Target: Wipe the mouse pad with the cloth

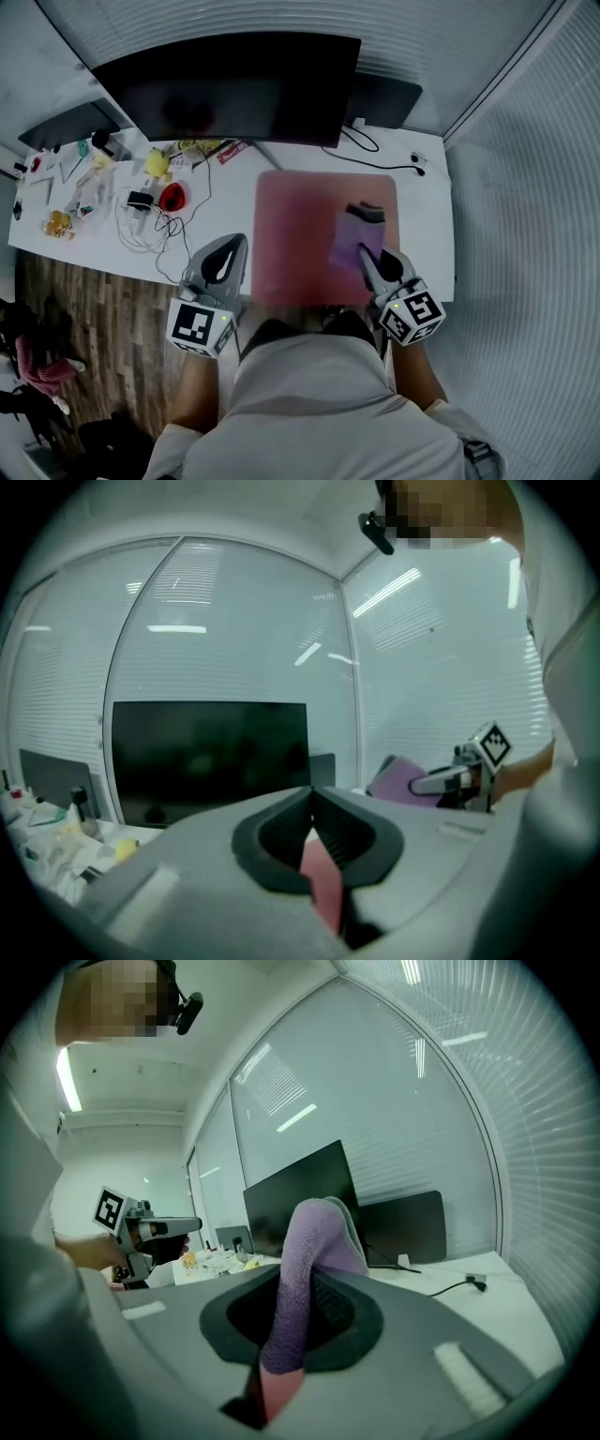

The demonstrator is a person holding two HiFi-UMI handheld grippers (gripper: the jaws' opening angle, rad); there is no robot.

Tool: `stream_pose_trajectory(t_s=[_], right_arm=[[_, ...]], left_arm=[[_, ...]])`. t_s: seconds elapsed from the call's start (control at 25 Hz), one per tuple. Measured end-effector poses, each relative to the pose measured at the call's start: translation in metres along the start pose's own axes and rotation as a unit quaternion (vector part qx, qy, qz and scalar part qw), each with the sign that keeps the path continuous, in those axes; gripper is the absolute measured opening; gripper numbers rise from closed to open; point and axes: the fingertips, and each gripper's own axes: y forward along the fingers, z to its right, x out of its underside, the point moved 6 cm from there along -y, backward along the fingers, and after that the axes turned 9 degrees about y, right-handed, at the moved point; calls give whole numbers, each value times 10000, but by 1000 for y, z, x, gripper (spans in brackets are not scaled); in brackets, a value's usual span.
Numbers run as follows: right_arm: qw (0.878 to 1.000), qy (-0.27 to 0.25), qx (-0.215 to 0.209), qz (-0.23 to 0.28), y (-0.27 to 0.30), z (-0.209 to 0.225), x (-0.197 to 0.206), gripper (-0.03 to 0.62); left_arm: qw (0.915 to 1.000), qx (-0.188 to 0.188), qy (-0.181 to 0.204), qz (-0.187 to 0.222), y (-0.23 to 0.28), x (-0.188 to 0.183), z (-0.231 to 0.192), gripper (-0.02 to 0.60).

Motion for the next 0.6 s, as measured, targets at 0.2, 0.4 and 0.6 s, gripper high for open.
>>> stream_pose_trajectory(t_s=[0.2,0.4,0.6], right_arm=[[10000,-16,-26,-73,7,68,-19,46],[9986,298,-70,-436,42,82,-3,46],[9951,-90,-593,-789,100,32,10,46]], left_arm=[[9996,-153,-175,-186,31,1,22,2],[9986,-166,-176,-472,39,19,15,2],[9979,-54,-303,-561,32,41,-22,3]])
